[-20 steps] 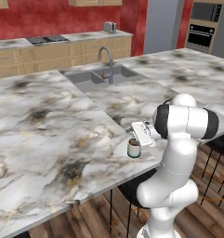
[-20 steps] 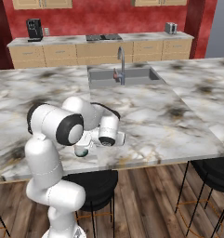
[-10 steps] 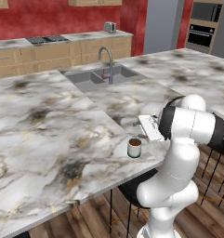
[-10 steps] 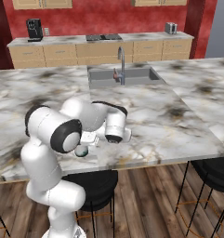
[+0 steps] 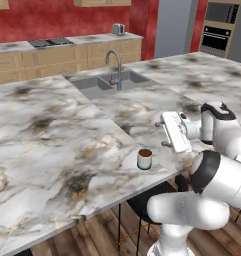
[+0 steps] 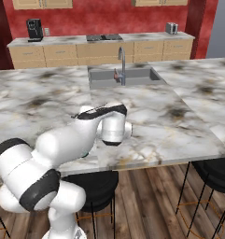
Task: Pick up the marshmallow and place it in the cup of hot chocolate on the dining counter.
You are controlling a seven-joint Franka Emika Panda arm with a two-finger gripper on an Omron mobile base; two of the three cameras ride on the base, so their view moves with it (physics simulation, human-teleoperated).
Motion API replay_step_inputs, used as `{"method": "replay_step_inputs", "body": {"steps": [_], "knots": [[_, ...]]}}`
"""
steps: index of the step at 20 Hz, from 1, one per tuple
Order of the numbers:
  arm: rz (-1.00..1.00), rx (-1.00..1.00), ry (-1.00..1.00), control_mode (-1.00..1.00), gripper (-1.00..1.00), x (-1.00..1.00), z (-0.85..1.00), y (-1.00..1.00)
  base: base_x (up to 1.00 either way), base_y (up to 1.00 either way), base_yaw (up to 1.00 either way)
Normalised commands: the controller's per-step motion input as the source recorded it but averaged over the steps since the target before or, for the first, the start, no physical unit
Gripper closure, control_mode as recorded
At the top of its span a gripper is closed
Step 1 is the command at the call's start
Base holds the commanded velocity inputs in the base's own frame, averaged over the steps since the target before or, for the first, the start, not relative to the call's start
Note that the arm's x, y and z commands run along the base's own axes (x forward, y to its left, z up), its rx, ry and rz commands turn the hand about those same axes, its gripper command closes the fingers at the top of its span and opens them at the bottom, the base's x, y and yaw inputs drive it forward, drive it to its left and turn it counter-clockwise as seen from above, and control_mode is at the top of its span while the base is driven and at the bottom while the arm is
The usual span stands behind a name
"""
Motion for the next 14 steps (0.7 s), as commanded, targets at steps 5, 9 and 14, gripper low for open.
{"method": "replay_step_inputs", "body": {"steps": [5, 9, 14], "knots": [[-0.05, 0.0, -0.45, -1.0, -1.0, -0.97, 0.92, 0.0, 0.0, 0.0, 0.0], [-0.08, 0.0, -0.42, -1.0, -1.0, -0.9, 0.96, 0.0, 0.0, 0.0, 0.0], [-0.12, 0.0, -0.39, -1.0, -1.0, -0.94, 0.83, 0.0, 0.0, 0.0, 0.0]]}}
